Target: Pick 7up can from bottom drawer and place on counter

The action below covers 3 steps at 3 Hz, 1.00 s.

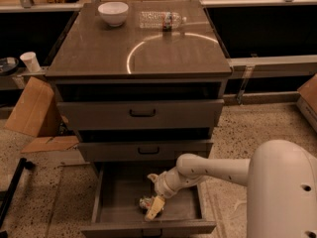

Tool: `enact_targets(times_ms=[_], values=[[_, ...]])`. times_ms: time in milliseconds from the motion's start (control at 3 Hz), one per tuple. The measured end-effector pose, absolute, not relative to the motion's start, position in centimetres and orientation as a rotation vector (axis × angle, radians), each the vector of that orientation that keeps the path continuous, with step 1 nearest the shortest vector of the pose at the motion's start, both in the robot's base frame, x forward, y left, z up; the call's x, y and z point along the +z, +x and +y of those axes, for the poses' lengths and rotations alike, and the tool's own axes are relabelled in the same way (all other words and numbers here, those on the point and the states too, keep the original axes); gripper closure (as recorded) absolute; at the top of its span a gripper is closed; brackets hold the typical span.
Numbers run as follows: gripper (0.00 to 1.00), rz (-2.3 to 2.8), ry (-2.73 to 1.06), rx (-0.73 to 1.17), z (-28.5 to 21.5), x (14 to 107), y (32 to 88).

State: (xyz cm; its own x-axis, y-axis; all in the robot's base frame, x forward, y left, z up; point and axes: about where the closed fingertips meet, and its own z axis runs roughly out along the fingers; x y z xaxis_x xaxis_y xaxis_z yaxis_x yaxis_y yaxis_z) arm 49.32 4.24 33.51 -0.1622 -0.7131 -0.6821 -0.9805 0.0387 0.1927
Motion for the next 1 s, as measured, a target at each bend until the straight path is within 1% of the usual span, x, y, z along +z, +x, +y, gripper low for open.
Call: enact_targets(times_ms=[333,1000], values=[[0.0,1.929,-1.705,0.9,4.1,33.2,49.3],[0.0,2.025,-1.691,0.735,-3.8,25.0,51.0]])
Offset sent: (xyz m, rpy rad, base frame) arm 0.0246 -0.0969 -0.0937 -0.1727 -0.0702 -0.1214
